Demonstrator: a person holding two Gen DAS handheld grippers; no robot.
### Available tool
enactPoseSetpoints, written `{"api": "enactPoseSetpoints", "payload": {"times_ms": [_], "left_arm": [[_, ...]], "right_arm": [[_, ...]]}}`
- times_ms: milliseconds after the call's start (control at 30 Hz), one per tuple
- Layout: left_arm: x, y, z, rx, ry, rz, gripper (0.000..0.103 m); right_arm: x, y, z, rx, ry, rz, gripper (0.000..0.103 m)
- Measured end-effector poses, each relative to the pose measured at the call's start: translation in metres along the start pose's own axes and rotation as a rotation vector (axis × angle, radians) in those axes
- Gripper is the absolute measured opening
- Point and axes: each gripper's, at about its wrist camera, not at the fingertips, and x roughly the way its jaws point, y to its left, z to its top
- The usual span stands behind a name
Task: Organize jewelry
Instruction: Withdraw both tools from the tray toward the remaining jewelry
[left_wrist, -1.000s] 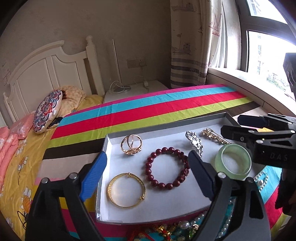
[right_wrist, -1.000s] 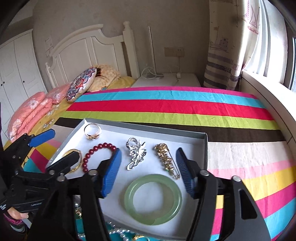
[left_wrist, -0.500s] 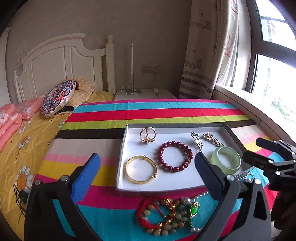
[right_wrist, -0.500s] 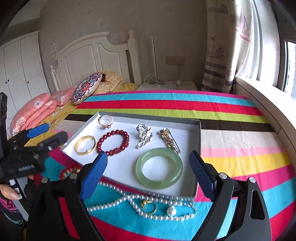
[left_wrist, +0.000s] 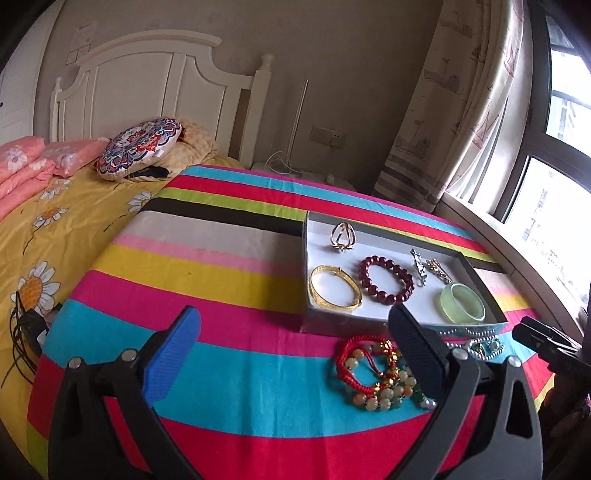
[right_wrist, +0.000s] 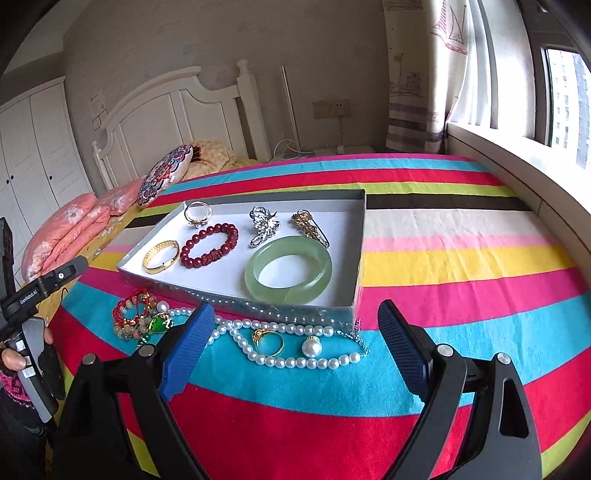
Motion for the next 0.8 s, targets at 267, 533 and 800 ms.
{"api": "enactPoseSetpoints", "payload": {"times_ms": [267, 533, 800], "left_arm": [[0.002, 0.002, -0.002, -0.017, 0.004, -0.016, 0.101], [0.004, -0.003, -0.002, 0.017, 0.021, -0.037, 0.101], [0.011, -0.029, -0.007, 0.098, 0.133, -0.087, 0.08]], "right_arm": [[0.0, 0.035, -0.013, -0.082, 0.0, 0.057, 0.086], [-0.001, 0.021, -0.03, -0.057, 0.034, 0.035, 0.086], [-0.014, 0.01, -0.036, -0.033, 0.008, 0.044, 0.086]]}}
